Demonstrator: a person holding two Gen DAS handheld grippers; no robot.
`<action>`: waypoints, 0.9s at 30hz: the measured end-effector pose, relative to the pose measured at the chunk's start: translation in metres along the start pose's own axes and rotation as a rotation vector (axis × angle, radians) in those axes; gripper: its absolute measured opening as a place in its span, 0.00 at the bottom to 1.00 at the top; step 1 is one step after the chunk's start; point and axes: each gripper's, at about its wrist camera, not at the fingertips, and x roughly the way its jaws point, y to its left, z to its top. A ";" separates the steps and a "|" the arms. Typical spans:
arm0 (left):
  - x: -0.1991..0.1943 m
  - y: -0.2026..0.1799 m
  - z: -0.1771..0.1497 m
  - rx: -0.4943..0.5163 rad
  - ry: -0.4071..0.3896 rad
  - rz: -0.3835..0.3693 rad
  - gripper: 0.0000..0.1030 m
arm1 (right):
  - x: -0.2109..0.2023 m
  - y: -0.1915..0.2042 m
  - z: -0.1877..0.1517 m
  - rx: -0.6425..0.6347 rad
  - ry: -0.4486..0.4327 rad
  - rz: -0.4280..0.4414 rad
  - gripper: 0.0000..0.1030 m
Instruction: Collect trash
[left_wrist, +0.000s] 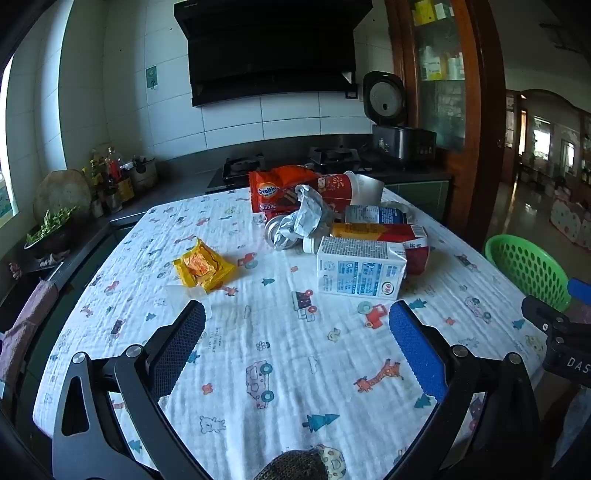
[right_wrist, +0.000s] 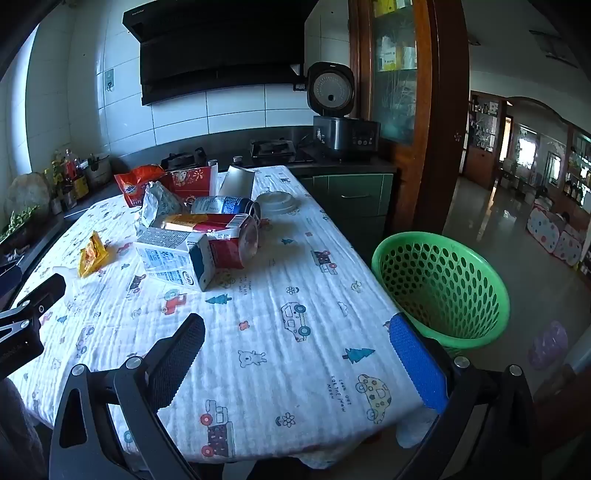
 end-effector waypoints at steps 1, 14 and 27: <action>-0.001 0.001 0.000 -0.004 -0.005 0.000 0.95 | -0.001 0.000 0.000 0.001 -0.001 -0.001 0.94; -0.007 0.002 0.004 0.005 -0.030 -0.025 0.95 | -0.002 0.004 0.003 0.008 -0.003 0.001 0.94; -0.006 0.004 0.004 0.004 -0.033 -0.023 0.95 | -0.001 0.001 0.001 0.009 -0.008 0.008 0.94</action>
